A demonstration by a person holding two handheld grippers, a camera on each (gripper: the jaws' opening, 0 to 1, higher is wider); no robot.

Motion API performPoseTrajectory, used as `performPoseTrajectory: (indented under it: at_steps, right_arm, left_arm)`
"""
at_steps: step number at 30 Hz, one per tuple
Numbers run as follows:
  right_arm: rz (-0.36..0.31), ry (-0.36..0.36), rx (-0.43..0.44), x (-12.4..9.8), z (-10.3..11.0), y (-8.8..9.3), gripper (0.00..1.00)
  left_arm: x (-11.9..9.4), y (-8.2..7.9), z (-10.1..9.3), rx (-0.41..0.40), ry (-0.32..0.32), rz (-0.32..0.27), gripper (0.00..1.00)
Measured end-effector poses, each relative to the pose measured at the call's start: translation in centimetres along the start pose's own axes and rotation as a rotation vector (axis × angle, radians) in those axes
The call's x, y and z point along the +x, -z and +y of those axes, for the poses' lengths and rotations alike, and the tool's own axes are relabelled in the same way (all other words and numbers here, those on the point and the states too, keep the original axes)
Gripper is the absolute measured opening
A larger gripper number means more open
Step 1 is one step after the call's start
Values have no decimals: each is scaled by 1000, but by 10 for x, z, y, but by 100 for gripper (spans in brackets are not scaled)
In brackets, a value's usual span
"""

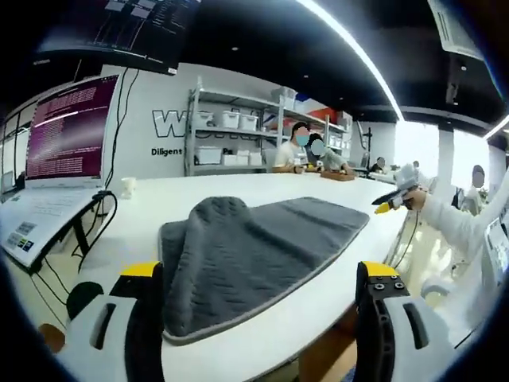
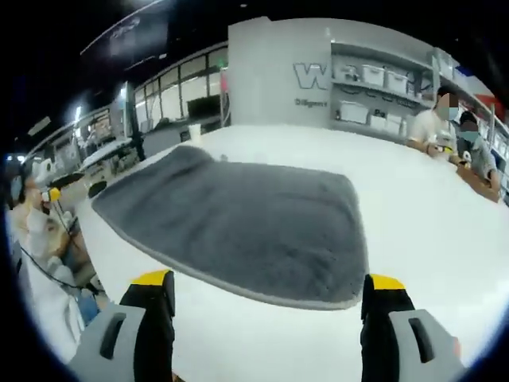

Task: Open the folded towel by lifting each exposed corner and separating the folded layers until the towel lies flat within the target outline without major curled edges

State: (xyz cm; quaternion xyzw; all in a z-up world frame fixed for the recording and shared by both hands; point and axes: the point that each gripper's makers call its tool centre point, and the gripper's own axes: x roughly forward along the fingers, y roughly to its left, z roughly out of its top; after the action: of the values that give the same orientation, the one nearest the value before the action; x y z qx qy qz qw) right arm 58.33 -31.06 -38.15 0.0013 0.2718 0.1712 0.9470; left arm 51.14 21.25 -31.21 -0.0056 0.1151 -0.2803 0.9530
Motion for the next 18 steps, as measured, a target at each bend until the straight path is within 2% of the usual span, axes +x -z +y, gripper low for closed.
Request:
performPoseTrajectory:
  at_steps: [7, 8, 10, 16, 18]
  right_arm:
    - [-36, 60, 121, 12, -26, 13, 90]
    - [-52, 72, 157, 13, -23, 14, 90]
    - [-85, 93, 180, 13, -32, 13, 88]
    - [-137, 166, 227, 16, -42, 20, 70]
    - [-183, 190, 257, 16, -48, 17, 62]
  left_arm:
    - [4, -8, -4, -22, 27, -55, 99]
    - [4, -10, -4, -32, 32, -66, 99]
    - [5, -8, -8, -33, 52, -55, 99]
    - [8, -5, -12, -55, 76, -51, 99]
    - [8, -4, -12, -61, 77, -52, 99]
